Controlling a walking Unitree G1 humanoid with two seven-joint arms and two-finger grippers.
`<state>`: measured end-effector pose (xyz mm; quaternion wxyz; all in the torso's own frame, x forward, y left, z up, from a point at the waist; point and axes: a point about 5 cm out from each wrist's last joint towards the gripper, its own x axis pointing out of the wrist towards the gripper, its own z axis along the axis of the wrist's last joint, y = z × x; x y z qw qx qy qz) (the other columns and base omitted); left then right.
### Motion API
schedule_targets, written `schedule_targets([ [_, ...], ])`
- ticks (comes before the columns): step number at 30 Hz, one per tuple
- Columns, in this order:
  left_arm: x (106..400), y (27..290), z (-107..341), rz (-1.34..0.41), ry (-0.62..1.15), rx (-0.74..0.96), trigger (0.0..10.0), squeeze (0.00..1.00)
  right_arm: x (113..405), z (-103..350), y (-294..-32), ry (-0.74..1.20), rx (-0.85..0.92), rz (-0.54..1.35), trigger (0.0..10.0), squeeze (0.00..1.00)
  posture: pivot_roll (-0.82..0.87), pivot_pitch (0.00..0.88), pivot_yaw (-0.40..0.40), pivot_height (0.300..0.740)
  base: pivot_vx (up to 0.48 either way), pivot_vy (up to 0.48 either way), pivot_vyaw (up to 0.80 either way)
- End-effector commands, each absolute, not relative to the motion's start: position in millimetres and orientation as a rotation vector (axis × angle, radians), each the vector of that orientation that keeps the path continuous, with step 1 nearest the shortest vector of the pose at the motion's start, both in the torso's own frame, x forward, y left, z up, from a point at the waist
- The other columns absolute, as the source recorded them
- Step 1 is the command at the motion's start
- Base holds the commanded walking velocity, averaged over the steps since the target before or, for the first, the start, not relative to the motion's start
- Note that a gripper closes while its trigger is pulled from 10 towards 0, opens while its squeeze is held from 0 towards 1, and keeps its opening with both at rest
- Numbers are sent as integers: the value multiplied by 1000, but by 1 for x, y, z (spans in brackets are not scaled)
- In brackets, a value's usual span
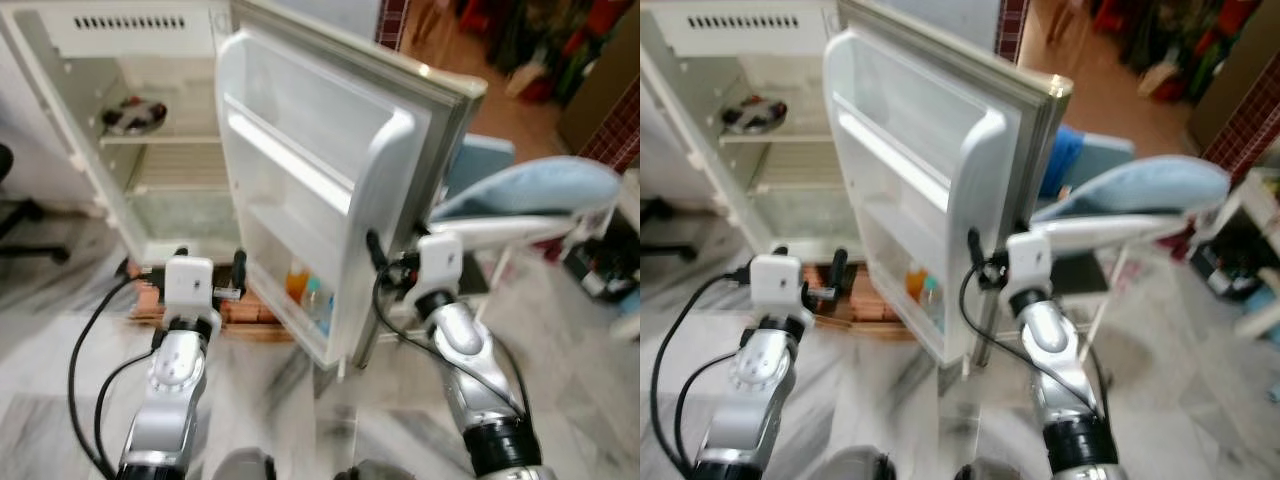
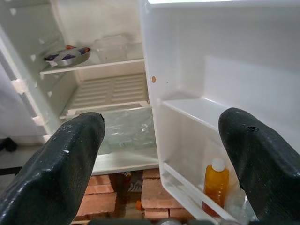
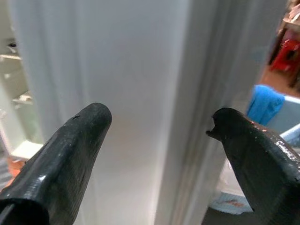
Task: Restocking fridge
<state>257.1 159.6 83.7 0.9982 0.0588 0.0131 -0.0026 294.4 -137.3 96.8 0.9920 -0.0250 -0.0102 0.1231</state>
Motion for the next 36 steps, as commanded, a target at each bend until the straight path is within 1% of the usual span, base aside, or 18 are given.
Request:
schedule_targets([
  [1, 255, 159, 82, -6, 35, 119, 10000, 0, 293, 89, -146, 30, -35, 243, 10000, 0, 84, 45, -6, 740, 0, 0, 0],
  [7, 255, 160, 82, -5, 42, 123, 10000, 0, 290, 83, -146, 64, -34, 294, 10000, 0, 85, 48, -4, 740, 0, -86, 0],
  [12, 255, 160, 81, -9, 51, 126, 10000, 0, 293, 83, -148, 69, -34, 293, 10000, 0, 85, 52, -2, 740, 0, -356, 0],
  [22, 256, 160, 81, -10, 50, 126, 10000, 0, 300, 87, -143, 56, -28, 321, 10000, 0, 92, 57, 0, 740, 0, -393, 0],
  [25, 254, 163, 83, 7, 42, 105, 10000, 0, 301, 87, -141, 59, -22, 362, 10000, 0, 97, 57, -1, 740, 0, 0, 0],
  [28, 253, 164, 83, 14, 35, 102, 10000, 0, 303, 87, -133, 71, -3, 464, 10000, 0, 102, 56, 0, 740, 0, 0, 0],
  [29, 252, 163, 85, 15, 23, 90, 10000, 0, 304, 88, -130, 65, -14, 502, 10000, 0, 103, 55, -1, 740, 0, 0, 0],
  [31, 249, 159, 88, 0, 15, 43, 10000, 0, 308, 92, -127, 43, -30, 512, 10000, 0, 108, 54, -1, 740, 0, 0, 0],
  [33, 248, 156, 86, -14, 30, 34, 10000, 0, 311, 95, -126, 34, -27, 513, 10000, 0, 109, 53, 0, 740, 0, 0, 0],
  [36, 243, 149, 83, -54, 70, -62, 10000, 0, 319, 101, -122, 16, -19, 515, 10000, 0, 111, 52, 0, 740, 0, 0, 0],
])
